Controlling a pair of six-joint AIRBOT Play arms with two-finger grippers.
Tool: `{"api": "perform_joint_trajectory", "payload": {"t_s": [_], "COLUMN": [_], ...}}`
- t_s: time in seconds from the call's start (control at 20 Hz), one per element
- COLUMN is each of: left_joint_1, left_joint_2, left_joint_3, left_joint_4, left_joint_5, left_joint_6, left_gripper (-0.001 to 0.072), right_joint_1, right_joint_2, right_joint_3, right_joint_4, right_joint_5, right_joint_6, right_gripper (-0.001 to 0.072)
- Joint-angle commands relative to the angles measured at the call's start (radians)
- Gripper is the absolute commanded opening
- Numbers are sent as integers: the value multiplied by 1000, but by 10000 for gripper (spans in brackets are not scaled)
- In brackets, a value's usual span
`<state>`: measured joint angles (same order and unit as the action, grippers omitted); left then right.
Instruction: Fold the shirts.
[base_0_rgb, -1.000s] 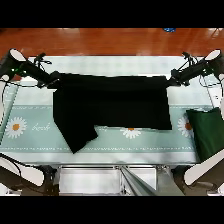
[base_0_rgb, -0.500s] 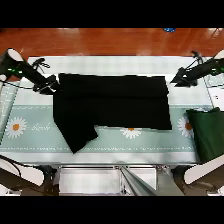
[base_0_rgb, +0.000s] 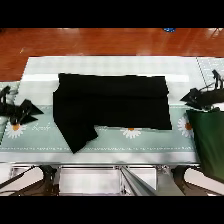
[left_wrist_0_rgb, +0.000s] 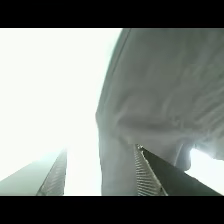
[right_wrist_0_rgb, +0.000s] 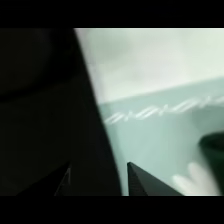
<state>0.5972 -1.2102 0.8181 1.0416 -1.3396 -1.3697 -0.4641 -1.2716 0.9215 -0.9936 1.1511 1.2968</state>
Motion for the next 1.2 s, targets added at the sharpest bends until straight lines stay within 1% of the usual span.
{"api": "perform_joint_trajectory", "payload": {"t_s": [0.0,0.1,0.3,0.45,0.6,0.7,0.75,0.8,0.85,0.9,1.0,1.15], "left_joint_1": [119,102,-30,-152,-251,-301,-316,-320,-320,-317,-315,-315], "left_joint_2": [146,145,138,110,81,66,58,51,47,47,48,48], "left_joint_3": [-250,-311,-382,-383,-383,-378,-371,-364,-351,-335,-299,-250], "left_joint_4": [-77,-105,-170,-199,-241,-257,-257,-257,-257,-256,-253,-254], "left_joint_5": [62,87,185,257,343,366,361,346,317,282,230,202], "left_joint_6": [61,61,61,56,26,18,19,24,41,60,77,75], "left_gripper": [509,509,508,508,508,505,397,157,59,20,20,20], "right_joint_1": [-10,-10,-10,-10,-10,-28,-62,-107,-159,-196,-212,-205], "right_joint_2": [185,225,230,230,230,231,230,231,230,230,230,230], "right_joint_3": [-259,-303,-307,-307,-306,-296,-287,-282,-283,-284,-316,-384], "right_joint_4": [177,232,237,261,279,278,270,254,211,132,-8,22], "right_joint_5": [-94,-88,-69,-62,-59,-57,-47,-35,-12,21,59,84], "right_joint_6": [-78,-106,-105,-106,-106,-110,-117,-117,-116,-91,17,22], "right_gripper": [413,413,413,413,413,413,413,413,413,413,413,413]}}
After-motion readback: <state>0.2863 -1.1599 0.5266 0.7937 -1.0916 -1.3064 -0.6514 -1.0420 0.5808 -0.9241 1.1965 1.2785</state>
